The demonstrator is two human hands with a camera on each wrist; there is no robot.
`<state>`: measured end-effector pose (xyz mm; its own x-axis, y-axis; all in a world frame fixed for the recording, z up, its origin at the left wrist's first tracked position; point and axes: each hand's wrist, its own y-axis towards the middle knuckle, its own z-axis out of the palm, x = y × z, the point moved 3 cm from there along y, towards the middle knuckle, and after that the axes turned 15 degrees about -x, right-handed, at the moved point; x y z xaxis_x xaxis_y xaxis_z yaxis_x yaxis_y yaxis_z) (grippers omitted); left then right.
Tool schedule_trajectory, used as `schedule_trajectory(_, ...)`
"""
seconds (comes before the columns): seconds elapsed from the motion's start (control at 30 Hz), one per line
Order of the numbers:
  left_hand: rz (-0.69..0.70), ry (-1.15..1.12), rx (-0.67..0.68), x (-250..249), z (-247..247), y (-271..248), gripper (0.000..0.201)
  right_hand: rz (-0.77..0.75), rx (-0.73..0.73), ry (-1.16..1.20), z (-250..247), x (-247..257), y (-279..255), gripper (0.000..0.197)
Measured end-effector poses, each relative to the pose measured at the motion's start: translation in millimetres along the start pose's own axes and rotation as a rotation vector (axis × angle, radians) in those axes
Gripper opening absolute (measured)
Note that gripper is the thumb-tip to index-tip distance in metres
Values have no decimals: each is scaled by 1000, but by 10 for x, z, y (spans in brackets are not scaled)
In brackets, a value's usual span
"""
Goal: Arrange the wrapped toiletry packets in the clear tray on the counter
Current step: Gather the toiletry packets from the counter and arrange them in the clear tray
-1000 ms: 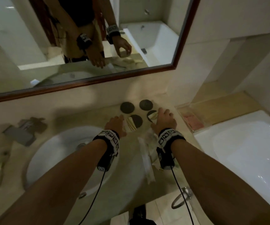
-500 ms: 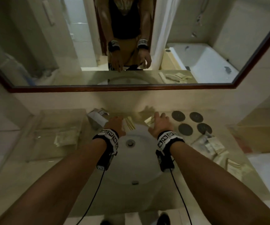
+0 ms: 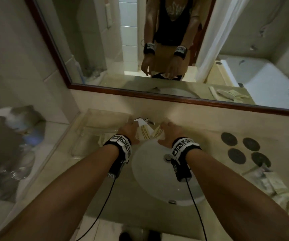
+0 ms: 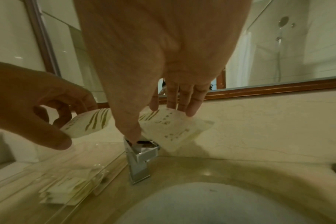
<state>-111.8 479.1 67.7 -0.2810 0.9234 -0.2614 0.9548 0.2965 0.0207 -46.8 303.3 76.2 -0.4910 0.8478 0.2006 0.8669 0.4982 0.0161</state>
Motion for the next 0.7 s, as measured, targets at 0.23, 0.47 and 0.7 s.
schedule_trajectory(0.23, -147, 136, 37, 549, -118, -142, 68, -117, 3, 136, 228, 480, 281, 78)
schedule_trajectory(0.47, -182, 182, 52, 1081, -78, -193, 67, -276, -20, 72, 421, 781, 475, 68)
schedule_trajectory(0.7, -87, 329, 96, 1739, 45, -61, 67, -232, 29, 96, 647, 1168, 779, 70)
